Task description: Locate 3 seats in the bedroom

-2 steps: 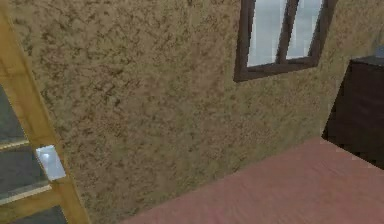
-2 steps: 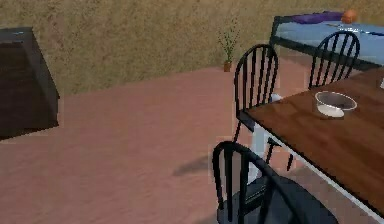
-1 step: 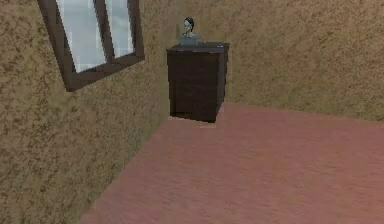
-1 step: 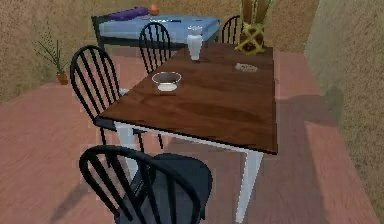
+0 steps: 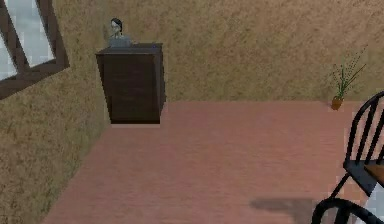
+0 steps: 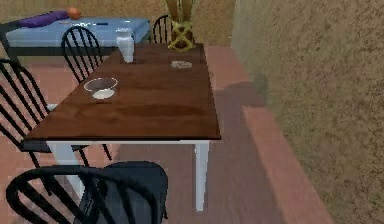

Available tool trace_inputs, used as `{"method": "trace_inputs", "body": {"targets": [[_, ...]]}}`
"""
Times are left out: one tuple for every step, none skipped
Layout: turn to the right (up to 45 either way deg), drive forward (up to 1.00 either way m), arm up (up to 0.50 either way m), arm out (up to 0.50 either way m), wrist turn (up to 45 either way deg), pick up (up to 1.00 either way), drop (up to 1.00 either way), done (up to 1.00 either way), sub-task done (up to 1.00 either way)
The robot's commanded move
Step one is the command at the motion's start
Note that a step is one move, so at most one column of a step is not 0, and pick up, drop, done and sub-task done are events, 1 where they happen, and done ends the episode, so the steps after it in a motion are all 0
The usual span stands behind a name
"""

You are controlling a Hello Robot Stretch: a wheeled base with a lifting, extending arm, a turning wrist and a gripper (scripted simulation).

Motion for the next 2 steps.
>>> {"method": "trace_inputs", "body": {"targets": [[0.0, 0.60, 0.00, 0.00, 0.0, 0.00, 0.00, 0.00, 0.00], [33.0, 0.00, 0.00, 0.00, 0.0, 0.00, 0.00, 0.00, 0.00]]}}
